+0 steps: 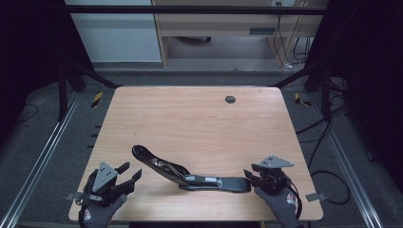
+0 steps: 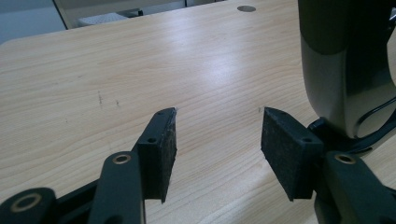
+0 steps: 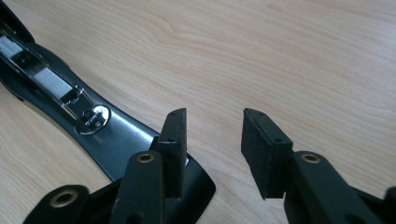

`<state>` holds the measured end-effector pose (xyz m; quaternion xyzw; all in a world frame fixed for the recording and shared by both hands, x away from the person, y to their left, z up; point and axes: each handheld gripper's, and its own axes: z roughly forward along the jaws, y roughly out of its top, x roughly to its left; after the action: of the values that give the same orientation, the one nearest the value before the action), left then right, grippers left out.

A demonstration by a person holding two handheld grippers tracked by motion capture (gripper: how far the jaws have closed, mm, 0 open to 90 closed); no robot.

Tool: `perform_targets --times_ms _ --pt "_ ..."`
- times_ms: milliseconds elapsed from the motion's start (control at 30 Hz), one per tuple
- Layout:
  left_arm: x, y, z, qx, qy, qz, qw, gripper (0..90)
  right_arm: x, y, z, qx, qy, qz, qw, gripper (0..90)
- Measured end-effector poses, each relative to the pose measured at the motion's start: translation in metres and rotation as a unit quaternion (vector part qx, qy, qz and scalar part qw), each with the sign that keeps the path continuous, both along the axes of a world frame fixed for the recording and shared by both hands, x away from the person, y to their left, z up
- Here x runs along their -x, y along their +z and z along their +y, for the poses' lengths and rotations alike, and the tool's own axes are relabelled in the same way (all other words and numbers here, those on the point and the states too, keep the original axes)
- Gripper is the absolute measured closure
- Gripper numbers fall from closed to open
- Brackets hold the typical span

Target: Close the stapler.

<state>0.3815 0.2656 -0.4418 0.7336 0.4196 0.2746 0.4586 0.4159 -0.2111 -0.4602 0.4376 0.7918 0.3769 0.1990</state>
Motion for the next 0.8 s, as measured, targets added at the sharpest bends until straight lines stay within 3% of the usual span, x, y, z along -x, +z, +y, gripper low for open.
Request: perform_targets --times_ms 233,667,800 --pt "0.004 0.007 -0.001 0.006 -0.002 -0.01 0.9999 44.4 0.002 -0.005 0.002 -0.003 0.002 0.007 1.0 67.8" --pt "0.012 0.016 -0.004 0.023 -0.012 -0.02 0.9995 41.1 0.005 -0.007 0.004 -0.004 0.017 0.027 0.9995 89.0" --pt "0.015 0.018 -0.004 0.026 -0.016 -0.023 0.9993 40.6 0.005 -0.007 0.003 -0.001 0.018 0.031 0.9994 90.0"
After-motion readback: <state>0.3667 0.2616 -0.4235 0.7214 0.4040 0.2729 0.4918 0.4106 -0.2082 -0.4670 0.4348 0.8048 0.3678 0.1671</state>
